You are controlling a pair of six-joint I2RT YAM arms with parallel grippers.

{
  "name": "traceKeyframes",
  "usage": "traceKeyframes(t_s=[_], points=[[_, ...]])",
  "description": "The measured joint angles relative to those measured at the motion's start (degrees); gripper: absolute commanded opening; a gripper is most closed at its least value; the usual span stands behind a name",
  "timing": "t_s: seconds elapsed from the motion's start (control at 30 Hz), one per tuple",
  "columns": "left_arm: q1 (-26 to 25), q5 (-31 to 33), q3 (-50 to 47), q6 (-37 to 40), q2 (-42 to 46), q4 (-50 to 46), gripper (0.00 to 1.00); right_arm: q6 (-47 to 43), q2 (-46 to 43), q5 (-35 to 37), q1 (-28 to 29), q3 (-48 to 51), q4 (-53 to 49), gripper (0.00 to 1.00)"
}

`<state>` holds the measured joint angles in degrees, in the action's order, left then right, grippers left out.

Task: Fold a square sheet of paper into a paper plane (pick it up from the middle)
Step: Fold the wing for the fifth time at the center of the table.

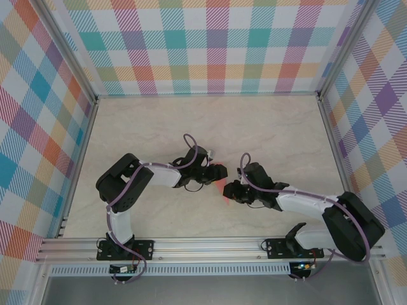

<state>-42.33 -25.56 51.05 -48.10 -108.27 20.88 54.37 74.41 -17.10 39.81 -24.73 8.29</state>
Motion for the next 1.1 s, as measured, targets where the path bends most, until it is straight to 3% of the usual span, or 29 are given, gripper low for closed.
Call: traceKeyframes(t_s=[0.23,0.63,1.1], points=[[0.02,0.02,0.48,-0.28,-0.11,-0.87,0.5,2.82,7.04,0.04,0.07,-2.75,5.09,0.2],[0.04,-0.15,0.92,-0.31,-0.26,-1.51,0.51,3.98,11.28,4.48,0.04,-1.36,7.37,0.19],[0.09,-0.2,1.42,-1.79,-0.37,-2.27,0.51,2.62,5.35,4.48,0.0,1.36,4.2,0.21]])
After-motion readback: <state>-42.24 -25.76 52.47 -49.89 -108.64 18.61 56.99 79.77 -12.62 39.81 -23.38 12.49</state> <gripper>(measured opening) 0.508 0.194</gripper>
